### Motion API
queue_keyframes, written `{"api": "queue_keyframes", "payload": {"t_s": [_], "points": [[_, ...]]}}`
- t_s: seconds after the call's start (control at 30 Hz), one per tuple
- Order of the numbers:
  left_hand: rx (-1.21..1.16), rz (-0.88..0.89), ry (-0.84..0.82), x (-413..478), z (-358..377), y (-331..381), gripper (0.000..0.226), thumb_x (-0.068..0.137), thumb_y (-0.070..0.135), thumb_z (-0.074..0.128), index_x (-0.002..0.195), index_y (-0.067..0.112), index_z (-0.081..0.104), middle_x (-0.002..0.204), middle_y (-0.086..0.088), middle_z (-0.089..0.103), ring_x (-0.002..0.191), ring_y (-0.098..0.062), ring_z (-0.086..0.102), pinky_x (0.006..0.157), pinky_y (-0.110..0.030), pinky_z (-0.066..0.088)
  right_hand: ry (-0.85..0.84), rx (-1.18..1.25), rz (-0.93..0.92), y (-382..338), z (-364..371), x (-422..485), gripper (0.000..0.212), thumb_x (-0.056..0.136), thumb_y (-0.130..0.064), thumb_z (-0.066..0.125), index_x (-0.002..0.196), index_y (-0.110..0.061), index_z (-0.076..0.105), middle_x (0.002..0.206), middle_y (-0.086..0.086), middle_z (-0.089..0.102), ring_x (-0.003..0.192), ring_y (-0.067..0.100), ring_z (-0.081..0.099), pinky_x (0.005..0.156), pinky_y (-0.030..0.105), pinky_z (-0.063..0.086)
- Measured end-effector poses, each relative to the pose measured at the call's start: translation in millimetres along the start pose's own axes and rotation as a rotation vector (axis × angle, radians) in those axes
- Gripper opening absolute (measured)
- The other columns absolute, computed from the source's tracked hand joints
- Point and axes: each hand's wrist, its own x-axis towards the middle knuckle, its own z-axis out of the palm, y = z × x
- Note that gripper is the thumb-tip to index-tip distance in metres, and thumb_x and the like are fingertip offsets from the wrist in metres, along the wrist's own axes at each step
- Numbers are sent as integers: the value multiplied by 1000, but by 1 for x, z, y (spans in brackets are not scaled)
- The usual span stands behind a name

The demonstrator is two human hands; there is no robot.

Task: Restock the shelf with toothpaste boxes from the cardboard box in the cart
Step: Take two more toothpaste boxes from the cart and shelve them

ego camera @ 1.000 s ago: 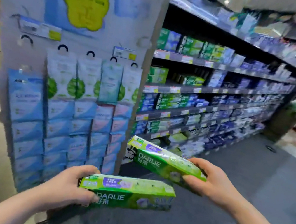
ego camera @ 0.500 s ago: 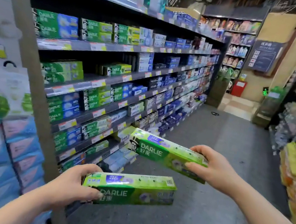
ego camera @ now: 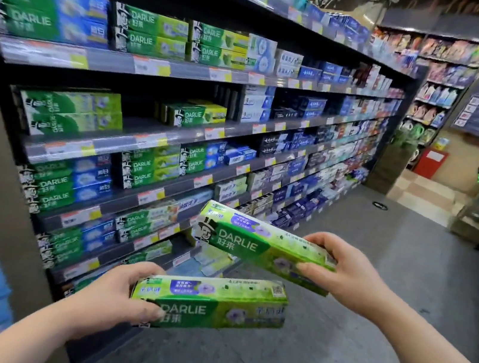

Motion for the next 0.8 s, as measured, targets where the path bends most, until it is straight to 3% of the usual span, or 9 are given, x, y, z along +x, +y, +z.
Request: {"api": "queue_keyframes", "payload": {"t_s": [0.1,0.3,0.37,0.57,0.7,0.8], "points": [[6,-37,89,19,-10,3,31,70,7,75,95,17,59,63,12,68,49,0,56,48,-14,42,-59,25,-37,14,2,49,30,76,-25,71,93,-39,51,96,-13,61,84,3,59,65,8,43],[-44,-123,316,59,-18,0,40,46,37,75,83,35,60,73,8,69,63,-7,60,60,-28,49,-202,98,-162,34,13,151,31,77,-23,70,96,-39,51,96,-13,60,81,6,60,59,15,45],[-98,-146,404,71,-16,2,39,45,36,75,81,34,60,74,5,69,66,-9,61,63,-31,50,-265,102,-224,39,14,184,30,77,-24,69,98,-36,51,98,-10,60,85,7,59,64,14,46],[-223,-147,660,94,-6,19,41,40,35,75,79,32,62,68,3,67,62,-6,57,59,-19,46,-405,80,-429,33,16,284,35,78,-25,69,106,-32,50,105,-10,56,90,2,54,71,15,39],[-254,-192,861,90,-4,15,59,28,43,84,82,32,64,77,2,70,70,-4,62,68,-22,49,-441,106,-536,8,36,331,35,79,-25,68,108,-32,50,106,-8,54,92,10,51,78,23,36],[-218,-231,945,82,-16,10,68,22,51,86,85,36,64,76,6,70,66,-3,60,63,-20,48,-460,123,-609,-17,57,360,39,80,-26,67,116,-24,53,109,-5,55,93,12,51,80,24,36]]}}
